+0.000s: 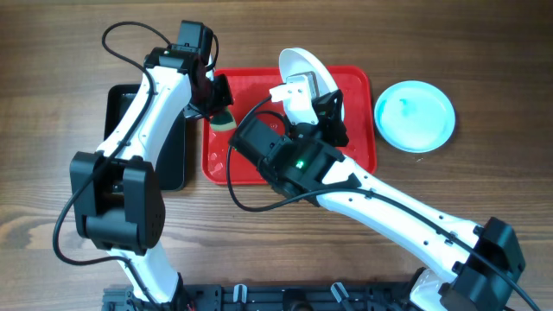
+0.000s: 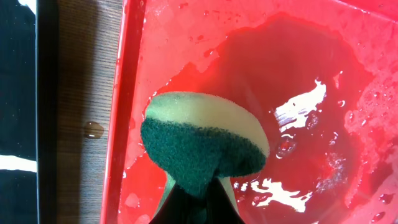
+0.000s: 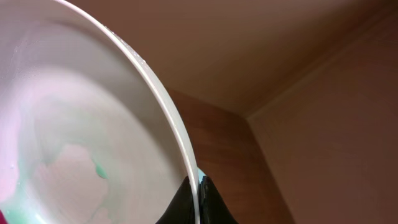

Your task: Clean dirty plates on tray and stack at the side

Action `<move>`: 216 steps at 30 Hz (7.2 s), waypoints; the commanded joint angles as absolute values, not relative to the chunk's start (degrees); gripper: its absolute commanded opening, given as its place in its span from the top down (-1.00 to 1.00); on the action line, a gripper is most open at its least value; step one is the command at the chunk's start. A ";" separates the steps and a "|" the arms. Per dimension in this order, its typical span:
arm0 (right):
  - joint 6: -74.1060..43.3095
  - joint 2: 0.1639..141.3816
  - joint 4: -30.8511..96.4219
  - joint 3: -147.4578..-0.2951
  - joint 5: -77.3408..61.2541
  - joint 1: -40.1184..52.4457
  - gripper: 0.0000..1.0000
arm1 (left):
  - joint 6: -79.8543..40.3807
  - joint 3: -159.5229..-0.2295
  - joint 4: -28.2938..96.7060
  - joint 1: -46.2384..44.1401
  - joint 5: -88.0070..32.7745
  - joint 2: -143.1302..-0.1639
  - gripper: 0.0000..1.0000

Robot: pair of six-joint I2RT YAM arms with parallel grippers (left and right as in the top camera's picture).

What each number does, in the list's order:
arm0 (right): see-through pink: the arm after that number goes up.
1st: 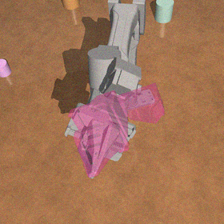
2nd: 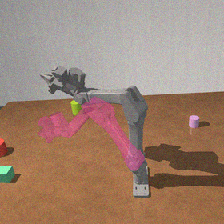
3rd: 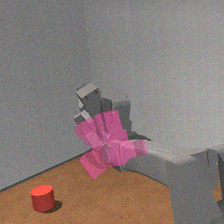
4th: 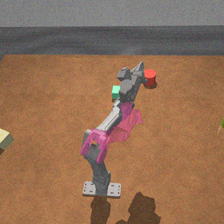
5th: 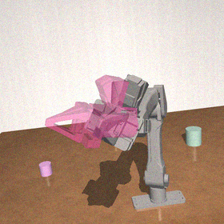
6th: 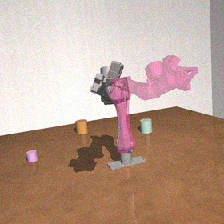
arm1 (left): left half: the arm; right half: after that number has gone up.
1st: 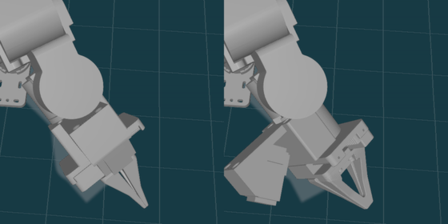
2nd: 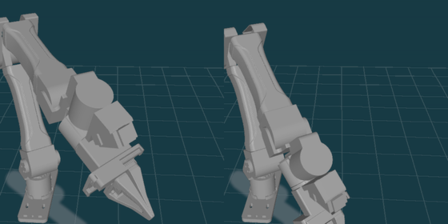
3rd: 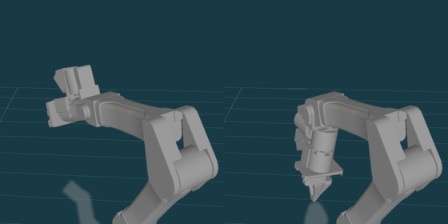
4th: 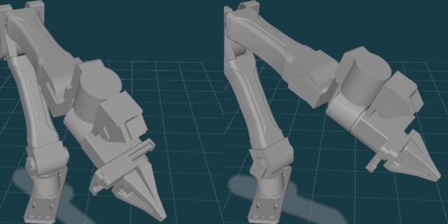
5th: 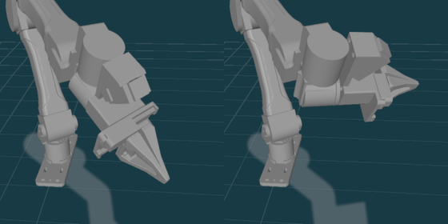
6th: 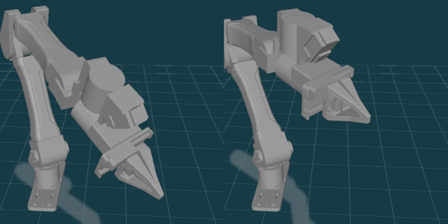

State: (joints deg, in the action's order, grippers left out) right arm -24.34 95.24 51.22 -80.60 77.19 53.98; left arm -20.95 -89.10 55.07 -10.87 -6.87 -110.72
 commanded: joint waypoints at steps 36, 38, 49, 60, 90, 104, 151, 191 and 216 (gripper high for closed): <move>-20.32 94.39 28.64 -57.25 -1.32 -16.45 -0.23 | -21.67 -89.69 54.39 -10.46 -5.87 -109.84 0.92; -15.62 94.37 28.49 -57.74 -7.42 -16.45 -0.69 | -21.65 -91.00 56.34 -9.47 -5.82 -108.22 0.92; -13.52 93.06 35.51 -66.92 -14.52 0.62 -0.90 | -7.86 -90.37 70.74 1.67 7.20 -100.44 0.92; -13.50 93.21 35.00 -66.92 -11.16 6.94 -0.98 | -5.96 -76.01 56.10 9.13 7.16 -100.57 0.13; -22.35 56.45 55.42 -75.64 -15.42 6.94 -0.99 | -9.85 -86.43 67.33 0.32 6.76 -90.15 -1.00; -21.82 55.35 52.16 -74.87 9.10 6.90 -0.99 | -9.85 -86.43 67.33 0.32 6.74 -90.15 -1.00; -18.61 0.80 -0.38 -0.30 -0.45 6.96 -0.99 | -9.85 -86.43 67.33 0.32 6.76 -90.15 -1.00; -18.63 0.80 -0.40 -0.30 -0.45 6.94 -0.99 | -9.43 -0.32 0.71 -0.21 -0.69 -0.16 -1.00; -18.61 0.80 -0.38 -0.30 -0.45 6.94 -0.99 | -9.43 -0.34 4.34 -0.21 -1.04 -0.32 -1.00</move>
State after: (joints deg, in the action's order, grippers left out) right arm -19.20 1.10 -0.25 -0.38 0.03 6.72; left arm -9.69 -0.71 4.32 -0.51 -0.14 -0.73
